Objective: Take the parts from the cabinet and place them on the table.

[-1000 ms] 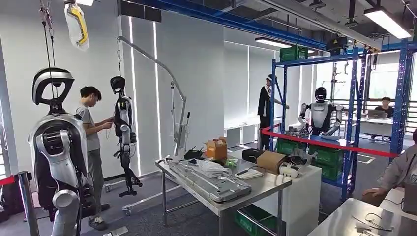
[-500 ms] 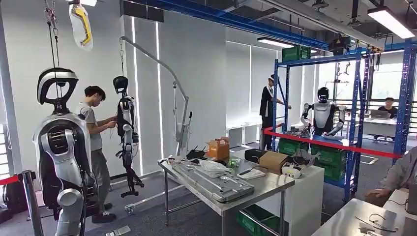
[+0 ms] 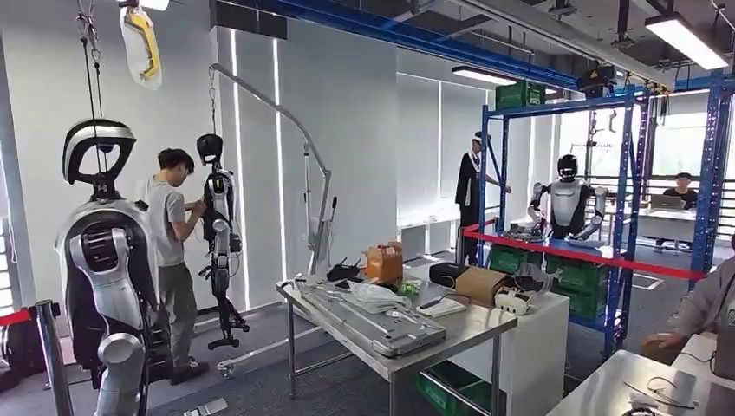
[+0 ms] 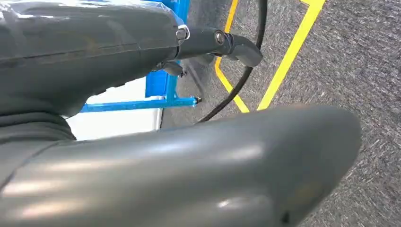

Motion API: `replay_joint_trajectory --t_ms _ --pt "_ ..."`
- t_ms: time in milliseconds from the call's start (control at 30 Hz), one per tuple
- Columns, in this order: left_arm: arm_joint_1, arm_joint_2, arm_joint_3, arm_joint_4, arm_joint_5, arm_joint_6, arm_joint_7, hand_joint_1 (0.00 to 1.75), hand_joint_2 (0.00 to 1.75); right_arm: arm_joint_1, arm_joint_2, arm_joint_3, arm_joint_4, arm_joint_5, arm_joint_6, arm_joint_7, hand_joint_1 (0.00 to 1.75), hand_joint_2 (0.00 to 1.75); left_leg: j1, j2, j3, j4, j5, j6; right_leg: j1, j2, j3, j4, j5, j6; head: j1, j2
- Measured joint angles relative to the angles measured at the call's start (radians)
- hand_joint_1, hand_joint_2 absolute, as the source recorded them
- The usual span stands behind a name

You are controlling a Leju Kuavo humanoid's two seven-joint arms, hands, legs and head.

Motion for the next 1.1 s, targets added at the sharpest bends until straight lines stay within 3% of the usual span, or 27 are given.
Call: replay_joint_trajectory --t_ms 233,367,533,800,1100 --pt "-0.006 0.000 -0.005 0.000 -0.032 -0.009 0.018 0.00 0.00 -0.117 0.039 0.052 0.256 0.019 -0.105 0.100 1.75 1.75 0.000 -0.001 0.000 0.000 0.000 0.000 0.000 -0.001 0.000 0.000 0.000 0.000 0.002 0.000" --pt "-0.015 0.000 -0.010 0.000 -0.048 -0.011 0.025 0.00 0.00 -0.122 0.062 0.062 0.399 0.011 -0.165 0.144 1.75 1.75 0.000 -0.001 0.000 0.001 0.000 0.000 0.000 -0.001 0.000 0.000 0.000 0.001 0.003 0.000" --pt "-0.027 -0.001 -0.024 0.000 -0.069 -0.020 0.039 0.00 0.00 -0.079 0.076 0.056 0.522 -0.018 -0.212 0.288 1.75 1.75 0.000 -0.002 0.000 0.001 0.000 0.000 0.001 -0.002 0.000 0.000 0.000 0.001 0.003 0.000" --pt "-0.036 -0.001 -0.038 0.000 -0.081 -0.020 0.053 0.00 0.00 -0.017 0.075 0.017 0.596 -0.029 -0.266 0.323 1.75 1.75 -0.001 0.000 0.000 0.001 0.000 0.000 0.000 0.000 0.000 0.000 0.001 0.001 0.001 0.000" --pt "-0.035 -0.001 -0.052 0.000 -0.092 -0.023 0.059 0.00 0.00 -0.090 0.057 0.012 0.610 0.031 -0.245 0.348 1.75 1.75 0.000 0.000 0.000 0.001 0.000 0.000 0.000 0.000 0.000 0.000 0.001 0.001 0.002 0.000"
